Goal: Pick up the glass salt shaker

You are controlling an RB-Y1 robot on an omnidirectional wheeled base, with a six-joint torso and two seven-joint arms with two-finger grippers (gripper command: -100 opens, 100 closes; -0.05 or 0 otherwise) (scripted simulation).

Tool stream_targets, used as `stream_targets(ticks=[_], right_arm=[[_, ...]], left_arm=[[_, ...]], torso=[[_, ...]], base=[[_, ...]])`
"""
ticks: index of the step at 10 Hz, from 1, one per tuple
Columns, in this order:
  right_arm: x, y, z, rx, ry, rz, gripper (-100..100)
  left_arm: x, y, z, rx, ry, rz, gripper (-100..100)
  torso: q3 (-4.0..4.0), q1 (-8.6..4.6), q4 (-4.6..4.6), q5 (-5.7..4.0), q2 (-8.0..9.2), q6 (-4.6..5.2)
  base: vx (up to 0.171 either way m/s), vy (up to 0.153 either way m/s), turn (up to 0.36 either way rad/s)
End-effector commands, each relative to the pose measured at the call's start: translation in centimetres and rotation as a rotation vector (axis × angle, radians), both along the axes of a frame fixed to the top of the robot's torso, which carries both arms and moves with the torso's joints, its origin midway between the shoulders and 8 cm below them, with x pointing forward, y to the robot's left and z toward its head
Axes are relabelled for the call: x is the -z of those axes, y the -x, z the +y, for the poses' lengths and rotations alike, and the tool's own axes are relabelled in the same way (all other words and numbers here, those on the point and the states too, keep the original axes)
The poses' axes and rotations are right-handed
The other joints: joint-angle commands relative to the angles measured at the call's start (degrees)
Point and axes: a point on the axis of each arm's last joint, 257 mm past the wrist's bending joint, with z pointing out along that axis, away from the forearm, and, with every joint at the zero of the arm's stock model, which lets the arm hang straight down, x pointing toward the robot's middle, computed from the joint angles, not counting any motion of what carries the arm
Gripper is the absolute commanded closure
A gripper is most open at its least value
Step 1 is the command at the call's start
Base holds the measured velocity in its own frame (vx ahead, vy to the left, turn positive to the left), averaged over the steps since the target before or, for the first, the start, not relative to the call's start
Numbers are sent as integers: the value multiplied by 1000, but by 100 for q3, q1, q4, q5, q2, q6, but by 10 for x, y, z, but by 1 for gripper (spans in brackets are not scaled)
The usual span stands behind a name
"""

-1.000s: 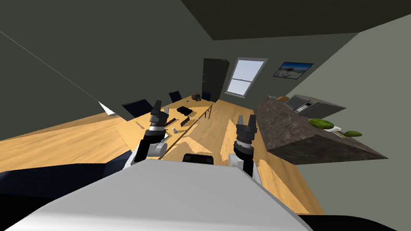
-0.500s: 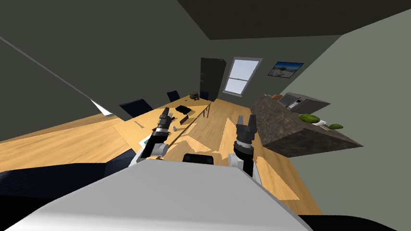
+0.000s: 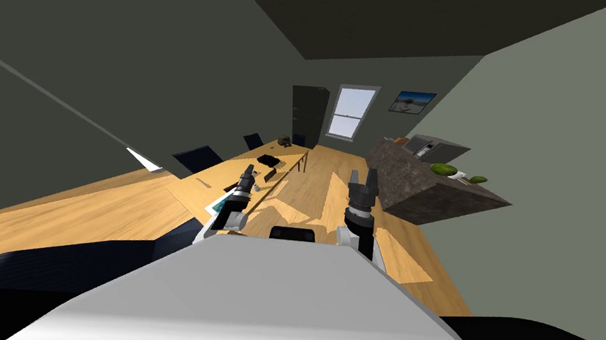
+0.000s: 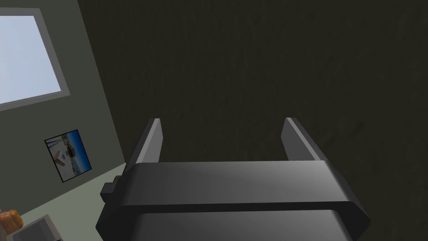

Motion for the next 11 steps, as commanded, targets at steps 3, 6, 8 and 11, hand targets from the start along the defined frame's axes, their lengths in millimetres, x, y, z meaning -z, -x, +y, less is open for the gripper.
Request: stream_targets(ticks=[3, 6, 8, 11], right_arm=[[0, 0, 0, 0, 0, 0, 0], [0, 0, 0, 0, 0, 0, 0], [0, 0, 0, 0, 0, 0, 0], [0, 0, 0, 0, 0, 0, 0]], left_arm=[[43, -9, 7, -10, -23, 88, -100], [83, -16, 15, -16, -62, 179, -100], [107, -18, 21, -20, -84, 231, -100], [137, -17, 28, -26, -109, 297, -100]], torso=[[-5, -1, -1, 0, -8, 1], [-5, 0, -1, 0, -8, -1], [-3, -1, -1, 0, -7, -2], [-6, 3, -2, 0, -11, 1]], base=[[-40, -6, -53], [-49, -7, -67], [-48, -7, -70], [-37, 0, -68]])
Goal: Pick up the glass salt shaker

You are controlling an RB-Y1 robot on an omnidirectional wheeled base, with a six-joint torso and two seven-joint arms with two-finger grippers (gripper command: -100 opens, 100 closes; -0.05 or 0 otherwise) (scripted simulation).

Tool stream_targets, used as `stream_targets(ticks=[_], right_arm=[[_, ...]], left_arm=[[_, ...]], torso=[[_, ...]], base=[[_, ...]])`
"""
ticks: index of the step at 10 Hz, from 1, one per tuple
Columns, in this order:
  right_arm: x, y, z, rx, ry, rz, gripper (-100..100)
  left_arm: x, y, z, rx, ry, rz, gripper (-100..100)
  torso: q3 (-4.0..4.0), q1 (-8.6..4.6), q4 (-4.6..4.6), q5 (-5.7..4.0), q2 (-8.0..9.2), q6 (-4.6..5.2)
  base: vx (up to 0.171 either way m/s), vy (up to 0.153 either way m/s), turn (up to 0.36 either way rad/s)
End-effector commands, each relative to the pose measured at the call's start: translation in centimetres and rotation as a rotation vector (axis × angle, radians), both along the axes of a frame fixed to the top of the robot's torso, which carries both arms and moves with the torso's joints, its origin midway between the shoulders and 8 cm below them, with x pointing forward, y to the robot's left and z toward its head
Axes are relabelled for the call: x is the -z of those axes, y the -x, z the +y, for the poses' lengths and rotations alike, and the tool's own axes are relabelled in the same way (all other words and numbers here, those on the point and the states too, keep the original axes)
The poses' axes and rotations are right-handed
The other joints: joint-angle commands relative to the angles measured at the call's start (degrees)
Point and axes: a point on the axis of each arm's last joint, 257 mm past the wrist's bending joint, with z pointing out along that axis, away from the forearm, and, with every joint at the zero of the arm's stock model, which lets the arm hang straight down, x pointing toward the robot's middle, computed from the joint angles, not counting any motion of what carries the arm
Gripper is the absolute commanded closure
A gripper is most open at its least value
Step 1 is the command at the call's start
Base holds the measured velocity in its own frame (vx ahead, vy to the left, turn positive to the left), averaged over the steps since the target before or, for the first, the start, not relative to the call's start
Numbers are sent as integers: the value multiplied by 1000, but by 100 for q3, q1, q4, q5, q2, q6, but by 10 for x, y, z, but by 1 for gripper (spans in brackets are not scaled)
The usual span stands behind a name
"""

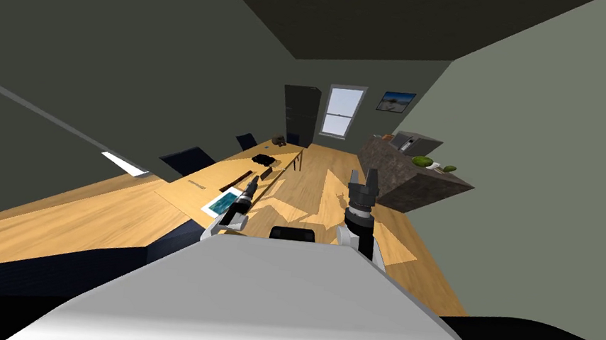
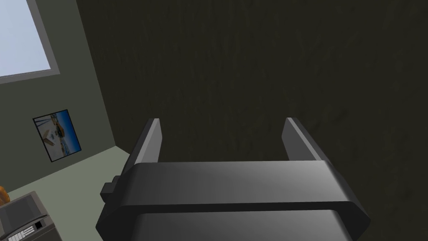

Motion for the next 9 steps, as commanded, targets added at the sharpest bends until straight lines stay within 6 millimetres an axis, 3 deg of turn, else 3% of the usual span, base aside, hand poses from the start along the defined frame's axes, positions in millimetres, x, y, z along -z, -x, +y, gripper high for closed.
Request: stream_targets(ticks=[1, 3, 5, 9], right_arm=[[0, 0, 0, 0, 0, 0, 0], [0, 0, 0, 0, 0, 0, 0], [0, 0, 0, 0, 0, 0, 0], [0, 0, 0, 0, 0, 0, 0]], left_arm=[[21, 1, 5, 1, -31, 47, -100], [46, 3, 14, -2, -60, 105, -100], [55, 5, 16, -7, -60, 124, -100], [97, 11, 35, -10, -126, 228, -100]], torso=[[0, 0, 0, 0, 0, 0], [1, 0, 0, 0, 1, 0], [0, -1, 0, 0, -1, 0], [-2, 0, -1, 0, -4, 1]], base=[[-40, 0, -90], [-38, -2, -87], [-19, 1, -14], [-25, 1, -83]])
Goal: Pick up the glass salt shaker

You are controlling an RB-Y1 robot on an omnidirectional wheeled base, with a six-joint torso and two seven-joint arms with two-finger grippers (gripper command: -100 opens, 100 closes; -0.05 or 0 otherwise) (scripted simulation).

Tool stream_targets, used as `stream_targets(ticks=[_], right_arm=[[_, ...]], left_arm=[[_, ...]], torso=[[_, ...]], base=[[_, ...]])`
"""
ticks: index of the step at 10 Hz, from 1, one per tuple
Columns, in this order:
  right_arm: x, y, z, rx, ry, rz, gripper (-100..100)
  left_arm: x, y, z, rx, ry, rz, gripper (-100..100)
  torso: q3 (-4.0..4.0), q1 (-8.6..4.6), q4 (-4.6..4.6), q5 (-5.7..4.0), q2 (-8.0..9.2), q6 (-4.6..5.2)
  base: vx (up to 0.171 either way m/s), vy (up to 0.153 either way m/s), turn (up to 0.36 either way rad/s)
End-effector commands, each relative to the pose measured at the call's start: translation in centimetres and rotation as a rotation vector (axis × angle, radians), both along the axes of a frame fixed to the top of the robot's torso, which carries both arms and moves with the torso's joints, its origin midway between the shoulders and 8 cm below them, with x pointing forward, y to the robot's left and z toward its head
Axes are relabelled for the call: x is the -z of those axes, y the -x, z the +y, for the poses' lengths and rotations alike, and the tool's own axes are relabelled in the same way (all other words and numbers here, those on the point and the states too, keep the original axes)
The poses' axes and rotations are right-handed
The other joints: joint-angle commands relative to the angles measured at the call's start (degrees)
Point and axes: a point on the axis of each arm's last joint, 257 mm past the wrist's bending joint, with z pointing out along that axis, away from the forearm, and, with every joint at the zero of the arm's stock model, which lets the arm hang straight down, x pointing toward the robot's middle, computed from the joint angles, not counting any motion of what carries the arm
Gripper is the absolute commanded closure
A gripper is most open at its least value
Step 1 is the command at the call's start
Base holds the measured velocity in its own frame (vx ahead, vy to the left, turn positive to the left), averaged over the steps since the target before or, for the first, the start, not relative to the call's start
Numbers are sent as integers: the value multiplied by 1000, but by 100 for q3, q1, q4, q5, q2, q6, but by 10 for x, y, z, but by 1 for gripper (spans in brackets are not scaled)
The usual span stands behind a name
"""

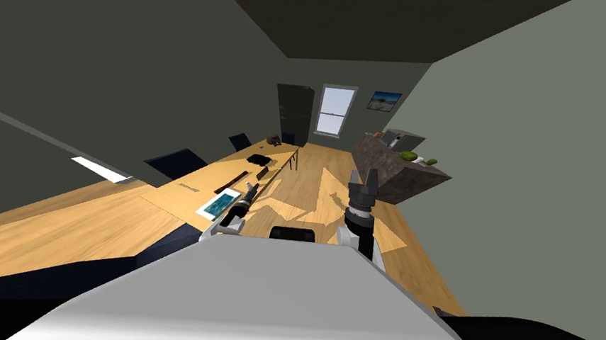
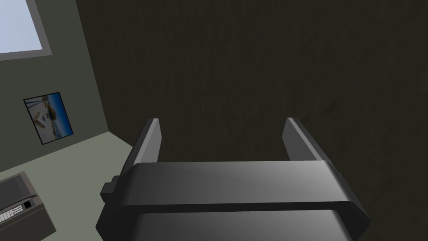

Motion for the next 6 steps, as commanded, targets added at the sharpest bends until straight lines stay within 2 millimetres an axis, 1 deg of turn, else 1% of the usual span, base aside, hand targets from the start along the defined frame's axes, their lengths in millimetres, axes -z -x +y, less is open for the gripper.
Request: stream_targets(ticks=[1, 2, 3, 4, 5, 6], right_arm=[[0, 0, 0, 0, 0, 0, 0], [0, 0, 0, 0, 0, 0, 0], [0, 0, 0, 0, 0, 0, 0], [0, 0, 0, 0, 0, 0, 0], [0, 0, 0, 0, 0, 0, 0], [0, 0, 0, 0, 0, 0, 0]], left_arm=[[9, 0, 5, -5, -5, 20, -100], [21, 1, 13, -1, -40, 55, -100], [28, 4, 16, -5, -41, 71, -100], [38, 4, 25, 0, -78, 102, -100], [46, 9, 28, -6, -78, 121, -100], [54, 9, 38, -1, -117, 149, -100]], torso=[[0, 0, 0, 0, 0, 0], [-2, 0, 0, 0, -5, 1], [-2, 0, 0, 0, -4, 3], [-2, 1, -1, 0, -4, 1], [-2, 1, 0, 0, -4, 2], [-2, 2, -1, 0, -4, 0]], base=[[-12, 2, 11], [-19, 0, -104], [-19, 4, -71], [-20, 4, -101], [-17, 6, -59], [-18, 5, -116]])
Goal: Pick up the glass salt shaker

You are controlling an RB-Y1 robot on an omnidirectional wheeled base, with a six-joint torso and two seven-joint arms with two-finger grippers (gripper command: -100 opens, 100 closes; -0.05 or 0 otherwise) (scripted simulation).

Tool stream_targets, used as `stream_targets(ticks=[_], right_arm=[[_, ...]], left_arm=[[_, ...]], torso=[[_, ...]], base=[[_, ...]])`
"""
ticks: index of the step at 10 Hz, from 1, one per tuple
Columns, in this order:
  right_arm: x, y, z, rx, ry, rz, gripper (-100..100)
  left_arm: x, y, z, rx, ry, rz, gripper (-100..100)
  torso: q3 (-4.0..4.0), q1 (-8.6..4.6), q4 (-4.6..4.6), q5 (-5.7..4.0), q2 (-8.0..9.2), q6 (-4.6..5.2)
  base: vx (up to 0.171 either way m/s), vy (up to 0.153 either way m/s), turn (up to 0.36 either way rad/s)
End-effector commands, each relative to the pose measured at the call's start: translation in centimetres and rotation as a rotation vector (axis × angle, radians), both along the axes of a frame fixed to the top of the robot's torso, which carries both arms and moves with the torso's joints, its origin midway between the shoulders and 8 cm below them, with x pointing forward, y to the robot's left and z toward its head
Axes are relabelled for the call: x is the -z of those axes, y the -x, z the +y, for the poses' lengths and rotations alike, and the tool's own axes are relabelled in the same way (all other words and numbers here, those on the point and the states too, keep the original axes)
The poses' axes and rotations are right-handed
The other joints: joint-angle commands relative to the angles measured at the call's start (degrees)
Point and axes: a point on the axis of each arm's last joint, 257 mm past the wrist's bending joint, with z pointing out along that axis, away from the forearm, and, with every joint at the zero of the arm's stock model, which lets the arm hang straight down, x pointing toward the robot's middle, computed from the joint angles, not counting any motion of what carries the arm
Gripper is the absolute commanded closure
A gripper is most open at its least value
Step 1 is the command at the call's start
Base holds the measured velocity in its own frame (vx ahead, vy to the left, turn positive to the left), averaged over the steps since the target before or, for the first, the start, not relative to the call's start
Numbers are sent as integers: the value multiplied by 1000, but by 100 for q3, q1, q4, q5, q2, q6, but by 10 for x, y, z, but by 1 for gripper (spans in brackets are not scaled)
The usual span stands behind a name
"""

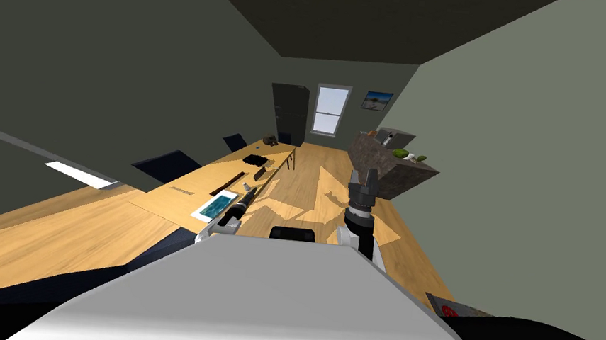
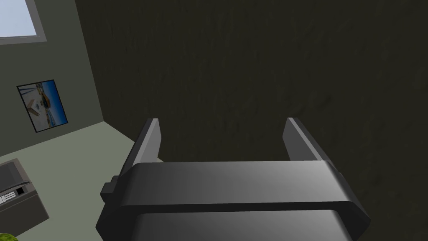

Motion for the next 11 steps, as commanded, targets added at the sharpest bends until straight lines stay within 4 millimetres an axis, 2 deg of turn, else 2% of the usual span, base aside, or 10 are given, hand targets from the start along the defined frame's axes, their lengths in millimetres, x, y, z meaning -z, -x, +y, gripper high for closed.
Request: stream_targets(ticks=[1, 2, 4, 5, 7, 9, 10, 11], right_arm=[[0, 0, 0, 0, 0, 0, 0], [0, 0, 0, 0, 0, 0, 0], [0, 0, 0, 0, 0, 0, 0], [0, 0, 0, 0, 0, 0, 0], [0, 0, 0, 0, 0, 0, 0], [0, 0, 0, 0, 0, 0, 0], [0, 0, 0, 0, 0, 0, 0], [0, 0, 0, 0, 0, 0, 0]], left_arm=[[15, 4, 7, -5, -21, 37, -100], [15, 4, 7, -5, -21, 37, -100], [30, 9, 22, -6, -61, 84, -100], [31, 6, 31, 4, -100, 99, -100], [43, 15, 37, -7, -101, 129, -100], [55, 21, 52, -8, -143, 173, -100], [61, 25, 67, -6, -183, 205, -100], [64, 27, 69, -9, -184, 214, -100]], torso=[[0, 0, 0, 0, 0, 0], [-1, 0, 0, 1, -1, -2], [-2, -1, -1, 0, -4, 0], [-2, -1, -1, 0, -4, -2], [-2, 1, -1, 1, -4, -3], [-4, 0, -1, 0, -7, 0], [-4, 1, -1, 1, -7, -2], [-4, 2, -1, 1, -7, -1]], base=[[-14, 8, -66], [-6, 5, 12], [-9, 5, -85], [-11, 7, -124], [-5, 9, -18], [-3, 7, -90], [-1, 13, -113], [-1, 14, -51]])
